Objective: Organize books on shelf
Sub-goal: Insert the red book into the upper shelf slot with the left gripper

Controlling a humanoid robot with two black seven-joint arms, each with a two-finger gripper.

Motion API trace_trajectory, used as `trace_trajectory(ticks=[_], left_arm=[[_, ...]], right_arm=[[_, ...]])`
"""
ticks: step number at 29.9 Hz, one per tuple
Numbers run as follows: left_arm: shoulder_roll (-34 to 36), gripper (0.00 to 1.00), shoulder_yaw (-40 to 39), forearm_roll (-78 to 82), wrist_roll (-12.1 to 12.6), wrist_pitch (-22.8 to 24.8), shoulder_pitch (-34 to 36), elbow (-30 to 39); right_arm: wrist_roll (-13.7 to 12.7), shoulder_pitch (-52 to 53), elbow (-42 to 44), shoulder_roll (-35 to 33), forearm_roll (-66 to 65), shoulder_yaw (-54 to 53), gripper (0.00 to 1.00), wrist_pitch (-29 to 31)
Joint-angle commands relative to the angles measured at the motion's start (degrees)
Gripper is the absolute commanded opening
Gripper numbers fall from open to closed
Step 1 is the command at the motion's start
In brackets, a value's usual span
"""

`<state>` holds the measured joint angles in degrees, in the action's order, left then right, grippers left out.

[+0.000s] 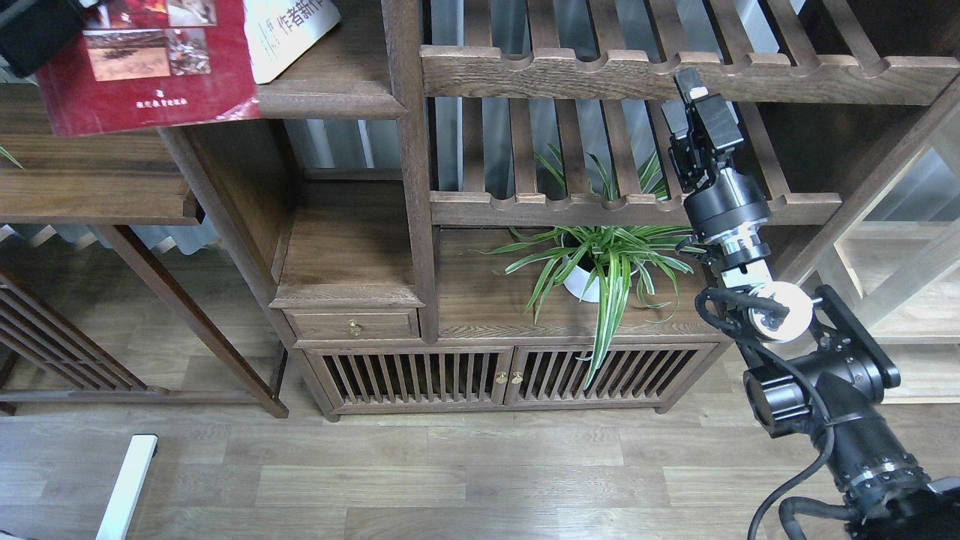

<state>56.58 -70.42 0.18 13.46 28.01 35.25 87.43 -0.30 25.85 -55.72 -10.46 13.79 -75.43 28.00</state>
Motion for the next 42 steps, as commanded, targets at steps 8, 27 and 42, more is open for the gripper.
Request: trace_trajectory(ticks=[8, 27, 42], left_arm=[[-5.06, 0.1, 0.89, 4.21, -0.01, -0.01, 3.5, -1.39], [-13.15, 0.1, 1.86, 13.09, 3.5, -9.81, 10.01, -3.94], [-20.89, 0.14, 5.02, 18.89, 4.03, -20.1, 17.83, -9.91]], right_arm=[[0.03, 0.61, 0.18, 0.35, -0.35, 2.04, 0.74, 0.0], [0.03, 0.7, 0.18, 0.17, -0.26, 1.69, 0.74, 0.0], [0.03, 2.19, 0.09, -0.27, -0.35, 1.16, 0.74, 0.0]])
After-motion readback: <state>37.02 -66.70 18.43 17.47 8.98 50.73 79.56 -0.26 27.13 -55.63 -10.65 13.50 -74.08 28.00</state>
